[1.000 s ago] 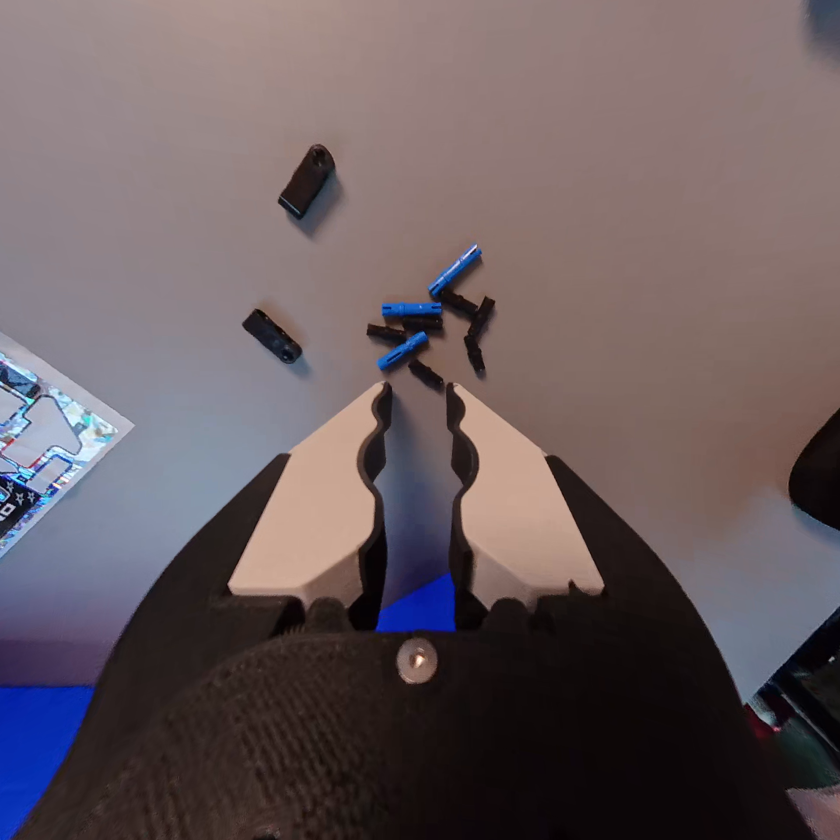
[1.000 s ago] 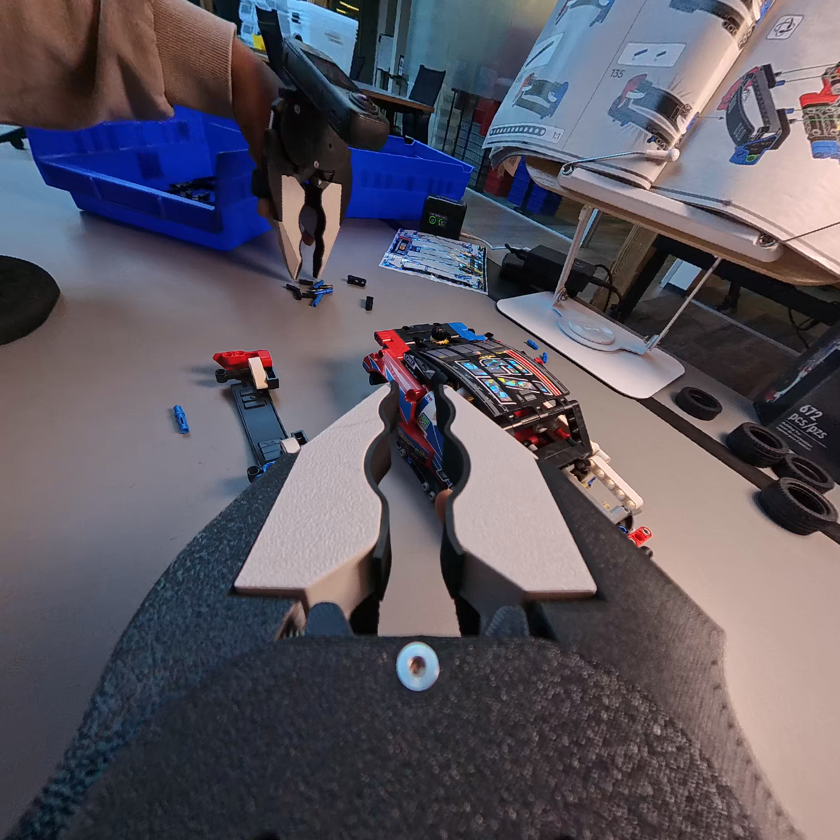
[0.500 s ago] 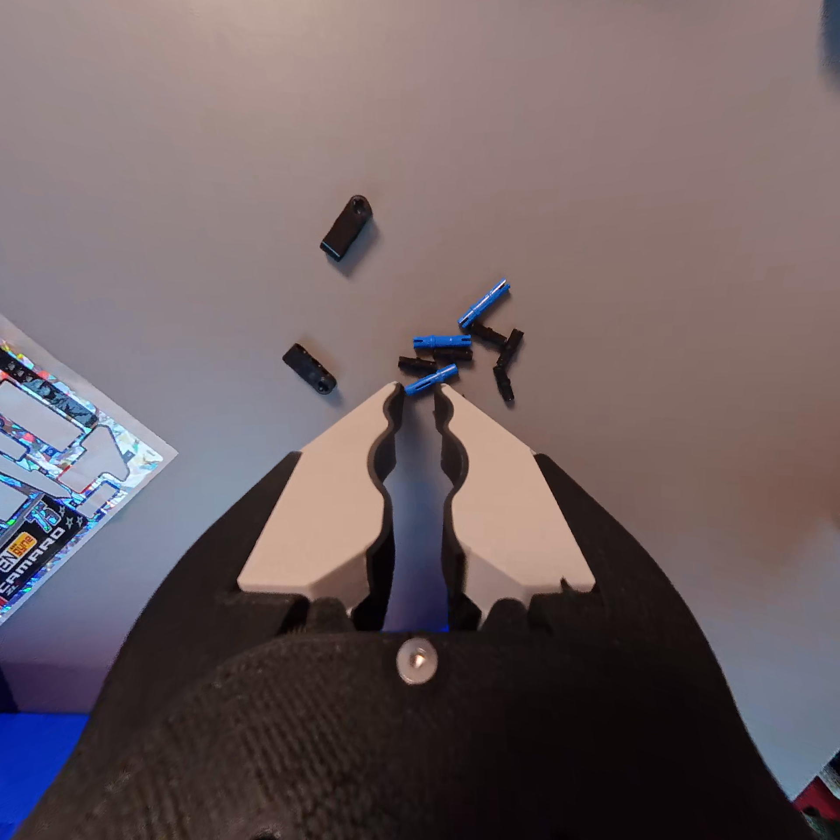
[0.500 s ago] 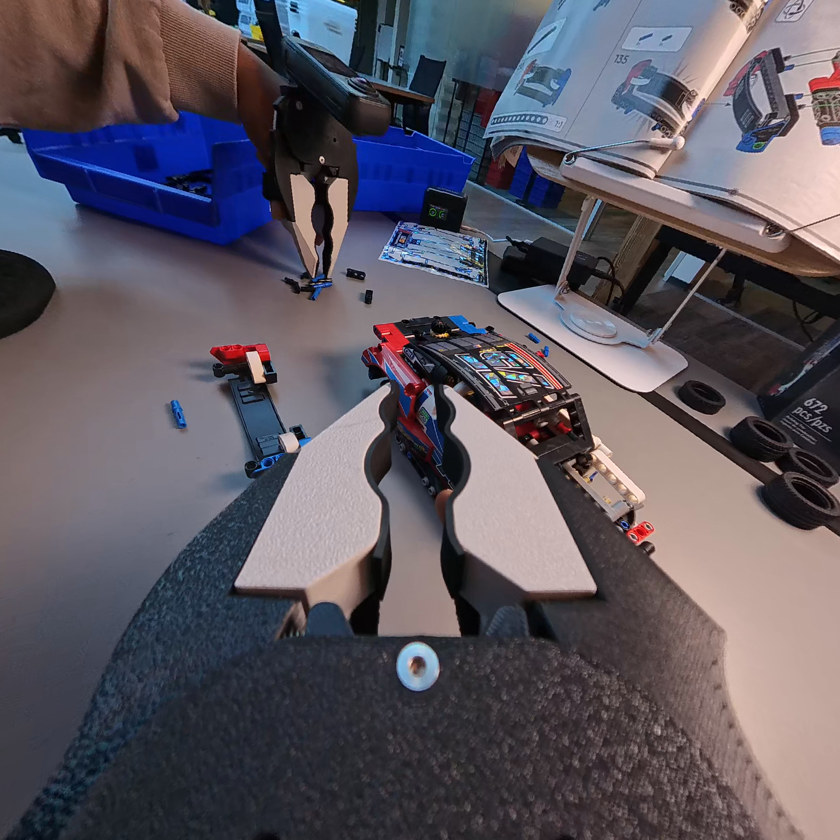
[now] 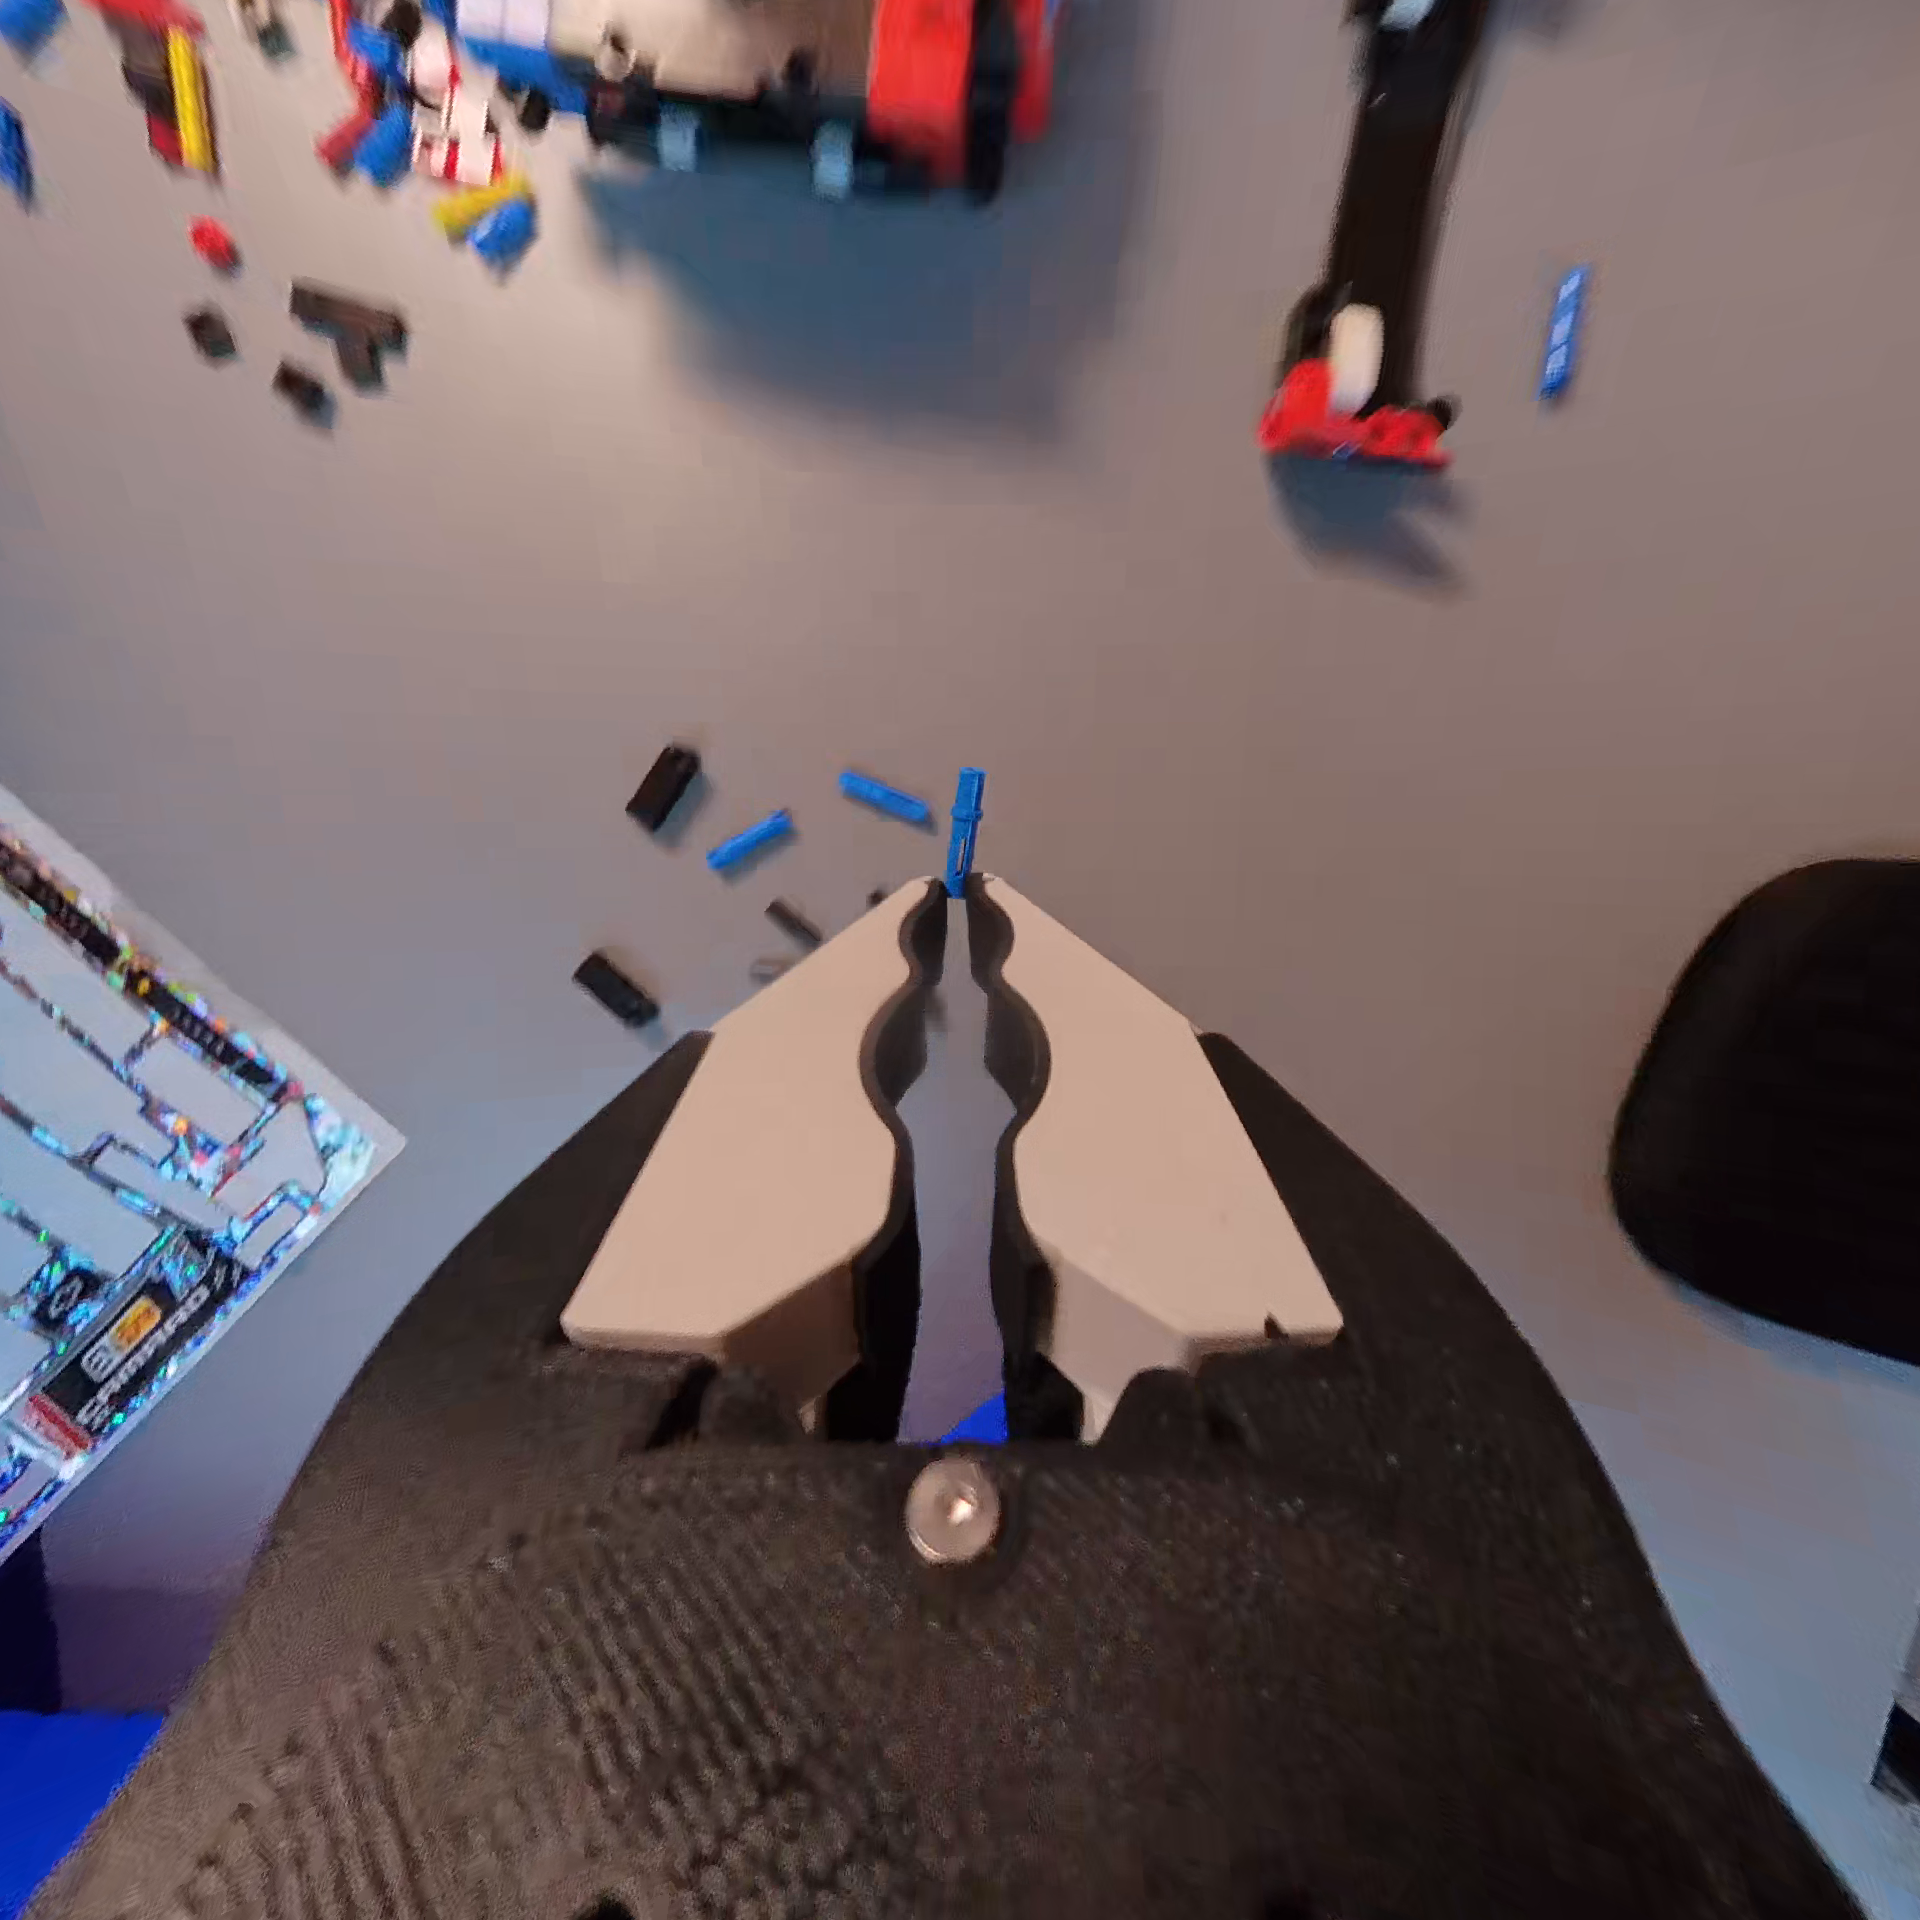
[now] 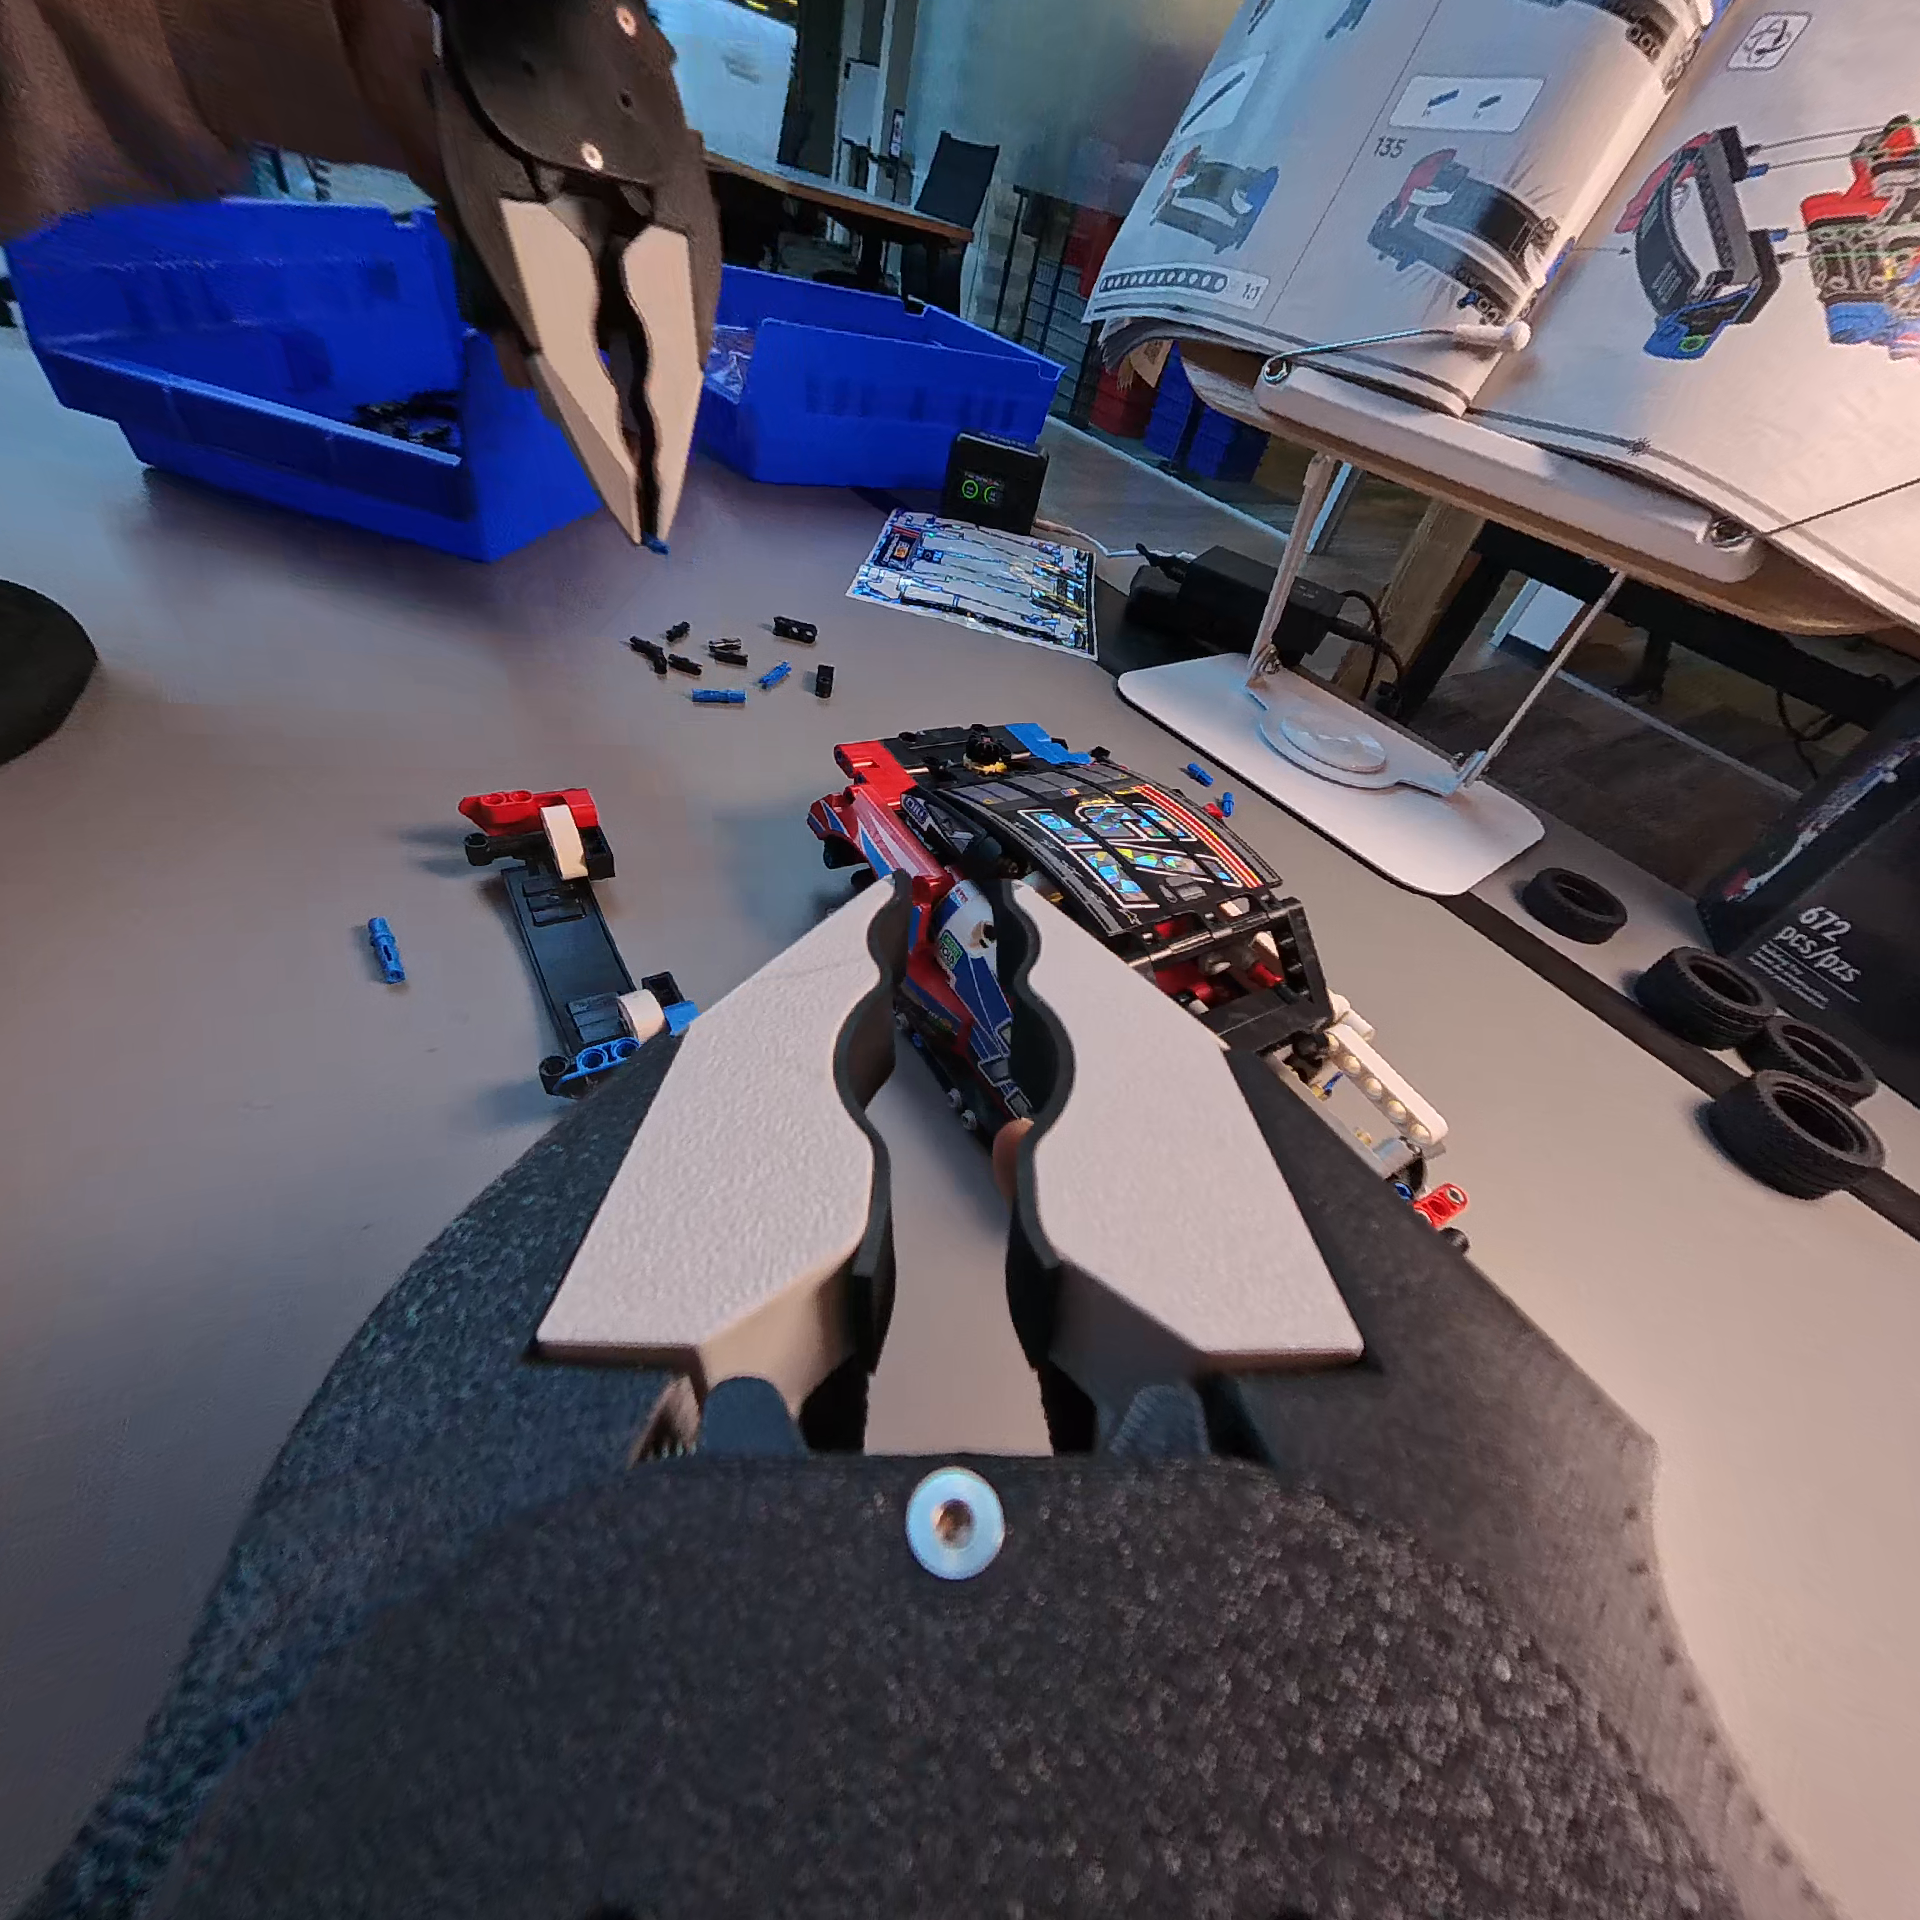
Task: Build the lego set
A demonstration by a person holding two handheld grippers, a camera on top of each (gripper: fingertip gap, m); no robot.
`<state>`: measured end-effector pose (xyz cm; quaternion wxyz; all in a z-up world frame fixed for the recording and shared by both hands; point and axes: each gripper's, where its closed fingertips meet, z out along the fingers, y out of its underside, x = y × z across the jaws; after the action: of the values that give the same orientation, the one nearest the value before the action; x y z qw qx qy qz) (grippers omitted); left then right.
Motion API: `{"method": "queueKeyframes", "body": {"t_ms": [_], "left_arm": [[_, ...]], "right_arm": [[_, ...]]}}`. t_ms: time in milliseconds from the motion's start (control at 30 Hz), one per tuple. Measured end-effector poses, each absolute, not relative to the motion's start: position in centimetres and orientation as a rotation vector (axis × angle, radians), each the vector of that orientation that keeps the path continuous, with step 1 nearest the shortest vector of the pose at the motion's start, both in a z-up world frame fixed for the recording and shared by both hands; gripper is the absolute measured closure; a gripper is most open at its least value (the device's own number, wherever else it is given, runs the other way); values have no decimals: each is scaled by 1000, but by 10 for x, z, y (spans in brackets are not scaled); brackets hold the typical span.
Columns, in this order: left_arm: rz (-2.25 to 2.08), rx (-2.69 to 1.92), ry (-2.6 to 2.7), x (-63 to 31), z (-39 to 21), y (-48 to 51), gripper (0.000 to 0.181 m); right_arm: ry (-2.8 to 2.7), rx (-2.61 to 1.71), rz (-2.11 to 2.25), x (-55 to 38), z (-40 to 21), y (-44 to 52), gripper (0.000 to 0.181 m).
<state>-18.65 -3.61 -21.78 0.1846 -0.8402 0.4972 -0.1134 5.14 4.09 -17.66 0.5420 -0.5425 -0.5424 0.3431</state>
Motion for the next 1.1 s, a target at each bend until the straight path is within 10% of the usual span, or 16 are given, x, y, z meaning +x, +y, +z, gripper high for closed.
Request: {"method": "queueKeyframes", "body": {"t_ms": [300, 1100], "left_arm": [[-444, -2207, 1457, -37, -271, -90, 179], [-375, -2152, 1181, -71, -226, -68, 172]], "right_arm": [[-1297, -1302, 806, 50, -182, 41, 169], [-1284, -1311, 802, 51, -183, 45, 169]]}}
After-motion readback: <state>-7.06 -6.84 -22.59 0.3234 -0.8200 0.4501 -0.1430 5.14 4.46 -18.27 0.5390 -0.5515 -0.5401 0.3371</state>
